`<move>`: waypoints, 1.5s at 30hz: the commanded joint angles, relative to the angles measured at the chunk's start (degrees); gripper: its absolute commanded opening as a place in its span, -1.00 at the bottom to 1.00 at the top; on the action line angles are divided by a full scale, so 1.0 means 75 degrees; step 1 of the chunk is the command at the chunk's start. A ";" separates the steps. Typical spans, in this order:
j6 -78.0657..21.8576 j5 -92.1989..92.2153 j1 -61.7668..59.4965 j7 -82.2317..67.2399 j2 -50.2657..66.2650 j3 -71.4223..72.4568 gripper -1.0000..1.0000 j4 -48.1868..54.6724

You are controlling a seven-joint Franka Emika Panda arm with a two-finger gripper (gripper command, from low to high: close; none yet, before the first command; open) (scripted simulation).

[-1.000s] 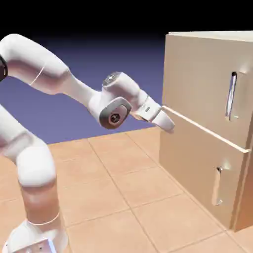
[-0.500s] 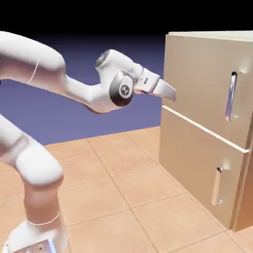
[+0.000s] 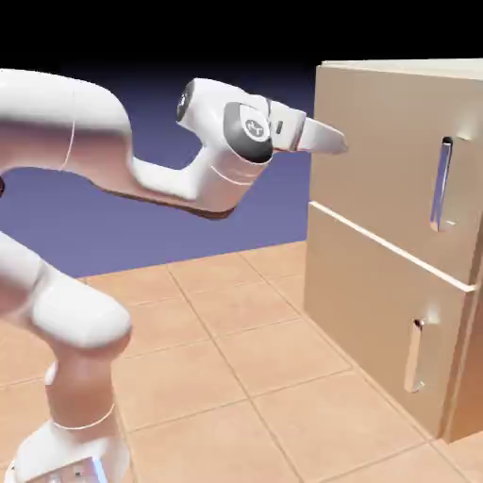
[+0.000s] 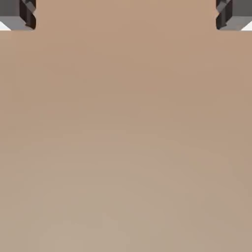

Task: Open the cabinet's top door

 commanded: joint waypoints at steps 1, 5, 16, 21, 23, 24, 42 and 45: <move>-0.0007 -0.0333 0.0130 0.0238 -0.0043 -0.0143 0.00 0.0081; -0.0037 -0.1662 0.0650 0.1189 -0.0214 -0.0712 0.00 0.0404; -0.0119 -0.5317 0.2079 0.3803 -0.0684 -0.2278 0.00 0.1293; -0.0156 -0.6979 0.2729 0.4991 -0.0898 -0.2990 0.00 0.1697; -0.0170 -0.7643 0.2988 0.5466 -0.0983 -0.3275 0.00 0.1859; -0.0178 -0.7976 0.3118 0.5704 -0.1026 -0.3417 0.00 0.1940; -0.0294 -1.1260 0.5823 0.7997 -0.1189 -0.5688 -1.00 0.3860; -0.0548 -1.1265 0.5270 0.8307 -0.0974 -0.5351 -1.00 0.3396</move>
